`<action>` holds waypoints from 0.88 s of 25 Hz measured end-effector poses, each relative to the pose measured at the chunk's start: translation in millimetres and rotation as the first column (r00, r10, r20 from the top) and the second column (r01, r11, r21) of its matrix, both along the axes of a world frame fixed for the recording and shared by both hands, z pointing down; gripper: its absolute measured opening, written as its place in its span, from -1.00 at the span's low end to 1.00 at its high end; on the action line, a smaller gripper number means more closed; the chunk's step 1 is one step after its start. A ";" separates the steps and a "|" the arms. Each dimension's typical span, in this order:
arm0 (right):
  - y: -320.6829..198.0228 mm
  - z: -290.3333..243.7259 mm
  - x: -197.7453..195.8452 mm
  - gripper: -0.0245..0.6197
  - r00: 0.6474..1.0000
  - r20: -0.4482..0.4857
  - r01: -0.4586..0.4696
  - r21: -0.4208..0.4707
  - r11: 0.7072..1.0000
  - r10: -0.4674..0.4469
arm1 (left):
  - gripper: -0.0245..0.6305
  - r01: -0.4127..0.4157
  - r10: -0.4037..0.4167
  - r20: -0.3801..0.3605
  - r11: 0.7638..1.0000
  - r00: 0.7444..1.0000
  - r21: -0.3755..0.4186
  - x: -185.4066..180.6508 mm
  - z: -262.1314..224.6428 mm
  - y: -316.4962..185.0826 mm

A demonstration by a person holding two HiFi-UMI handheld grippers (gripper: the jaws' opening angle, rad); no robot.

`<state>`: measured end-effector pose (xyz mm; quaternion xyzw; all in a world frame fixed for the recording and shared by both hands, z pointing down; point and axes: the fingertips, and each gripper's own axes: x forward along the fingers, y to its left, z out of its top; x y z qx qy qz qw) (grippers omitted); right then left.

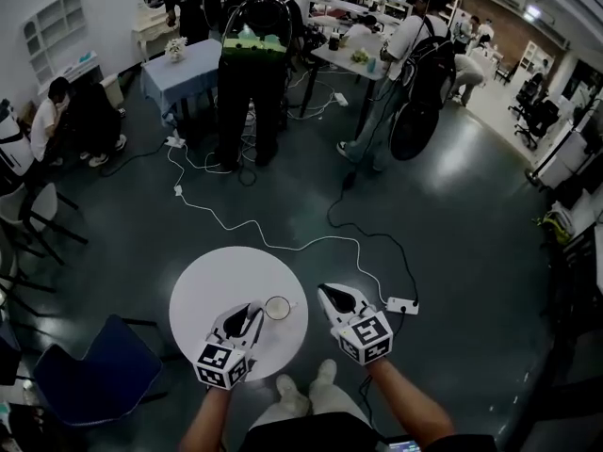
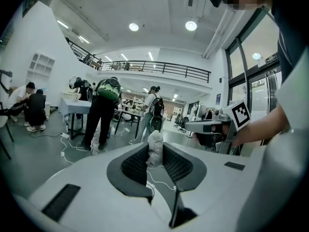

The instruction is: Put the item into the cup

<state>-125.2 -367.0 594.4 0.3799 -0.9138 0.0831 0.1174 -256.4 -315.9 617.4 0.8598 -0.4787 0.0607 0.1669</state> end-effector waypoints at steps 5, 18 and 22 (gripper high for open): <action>-7.0 25.4 14.2 -0.88 1.000 0.003 -0.003 -0.018 1.000 0.003 | -0.64 -0.015 0.016 0.031 1.000 0.999 -0.027 15.9 31.6 -10.0; -38.1 86.2 46.6 -0.88 1.000 -0.008 -0.026 -0.108 0.994 0.025 | -0.64 -0.060 0.078 0.147 0.991 0.986 -0.121 44.1 110.6 -43.7; -41.1 105.5 52.3 -0.88 0.999 -0.028 -0.018 -0.126 0.992 0.015 | -0.64 -0.069 0.093 0.166 0.988 0.982 -0.141 49.4 138.0 -52.0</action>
